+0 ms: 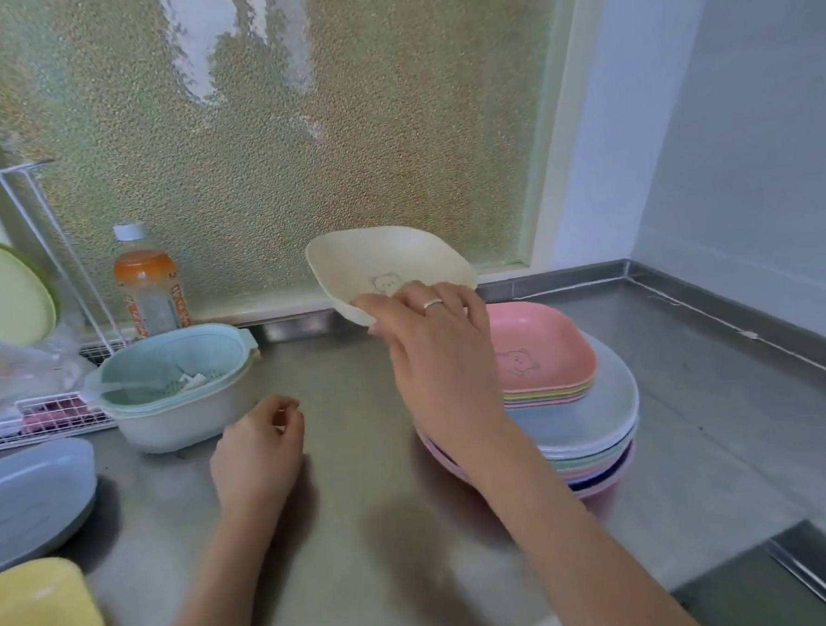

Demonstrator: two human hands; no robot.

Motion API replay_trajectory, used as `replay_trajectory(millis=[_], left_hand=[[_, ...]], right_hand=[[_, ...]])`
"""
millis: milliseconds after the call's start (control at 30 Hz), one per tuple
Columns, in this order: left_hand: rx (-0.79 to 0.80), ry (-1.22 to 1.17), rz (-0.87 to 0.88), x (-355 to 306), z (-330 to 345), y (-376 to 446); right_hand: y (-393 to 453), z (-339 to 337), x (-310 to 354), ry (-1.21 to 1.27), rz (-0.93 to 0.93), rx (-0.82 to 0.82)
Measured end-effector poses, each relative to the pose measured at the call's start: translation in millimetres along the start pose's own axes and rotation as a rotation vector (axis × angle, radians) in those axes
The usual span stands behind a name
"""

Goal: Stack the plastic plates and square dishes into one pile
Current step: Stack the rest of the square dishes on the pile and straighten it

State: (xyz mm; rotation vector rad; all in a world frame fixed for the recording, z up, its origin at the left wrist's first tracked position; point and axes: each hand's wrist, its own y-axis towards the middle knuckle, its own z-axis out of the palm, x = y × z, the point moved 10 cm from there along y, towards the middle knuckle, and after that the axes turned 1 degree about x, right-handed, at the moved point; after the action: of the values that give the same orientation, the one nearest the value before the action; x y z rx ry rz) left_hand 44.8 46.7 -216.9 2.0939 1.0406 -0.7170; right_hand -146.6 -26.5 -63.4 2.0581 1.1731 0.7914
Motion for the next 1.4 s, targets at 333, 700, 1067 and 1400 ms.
replay_trajectory(millis=[333, 700, 1067, 1400], left_hand=[[-0.129, 0.008, 0.047, -12.8, -19.7, -3.9], [-0.13, 0.018, 0.084, -21.2, -18.1, -7.9], [-0.314, 0.286, 0.003, -4.9, -103.0, -46.3], [0.009, 0.578, -0.392, 80.4, -134.3, -112.3]], right_hand=[[-55.1, -18.4, -93.0, -0.168, 0.23, 0.179], [-63.7, 6.3, -104.9, -0.171, 0.218, 0.295], [-72.5, -29.9, -73.3, -0.085, 0.241, -0.148], [-96.5, 31.4, 58.8, 0.238, -0.049, 0.027]])
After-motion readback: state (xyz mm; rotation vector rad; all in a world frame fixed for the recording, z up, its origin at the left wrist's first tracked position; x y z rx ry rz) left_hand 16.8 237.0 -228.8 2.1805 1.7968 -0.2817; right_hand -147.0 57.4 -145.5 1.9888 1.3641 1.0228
